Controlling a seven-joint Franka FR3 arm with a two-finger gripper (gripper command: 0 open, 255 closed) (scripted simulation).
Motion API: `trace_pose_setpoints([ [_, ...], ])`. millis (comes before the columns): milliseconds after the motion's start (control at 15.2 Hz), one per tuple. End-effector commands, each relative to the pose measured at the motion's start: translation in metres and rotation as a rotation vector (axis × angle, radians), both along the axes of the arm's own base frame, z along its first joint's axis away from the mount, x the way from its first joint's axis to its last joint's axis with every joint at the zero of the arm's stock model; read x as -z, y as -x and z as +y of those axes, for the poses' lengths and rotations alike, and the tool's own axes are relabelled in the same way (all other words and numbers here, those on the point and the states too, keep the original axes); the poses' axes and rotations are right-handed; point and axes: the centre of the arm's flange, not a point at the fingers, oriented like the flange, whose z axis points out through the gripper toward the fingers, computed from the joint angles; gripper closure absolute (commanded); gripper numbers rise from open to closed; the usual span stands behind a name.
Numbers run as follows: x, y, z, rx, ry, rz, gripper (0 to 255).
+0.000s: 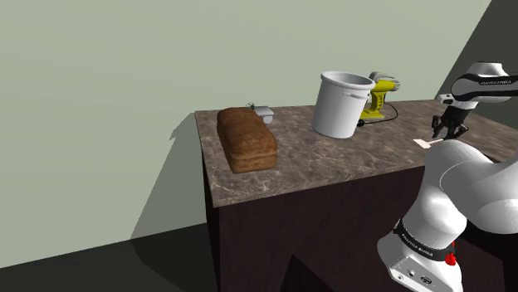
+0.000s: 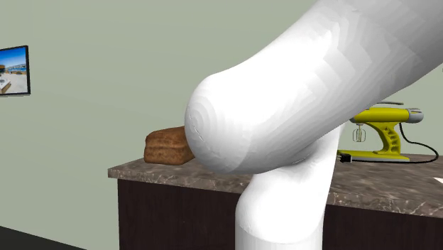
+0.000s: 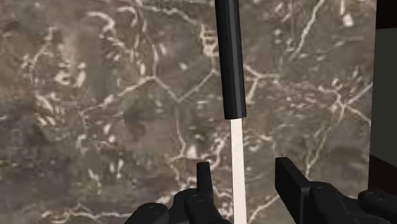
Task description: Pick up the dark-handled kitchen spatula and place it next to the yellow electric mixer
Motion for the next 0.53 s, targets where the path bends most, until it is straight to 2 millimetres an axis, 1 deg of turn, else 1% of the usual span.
trace_pose_setpoints([
  [0, 0.000, 0.000, 0.000, 0.000, 0.000, 0.000, 0],
  [264, 0.000, 0.000, 0.000, 0.000, 0.000, 0.000, 0],
  [462, -0.039, -0.001, 0.002, 0.000, 0.000, 0.000, 0],
])
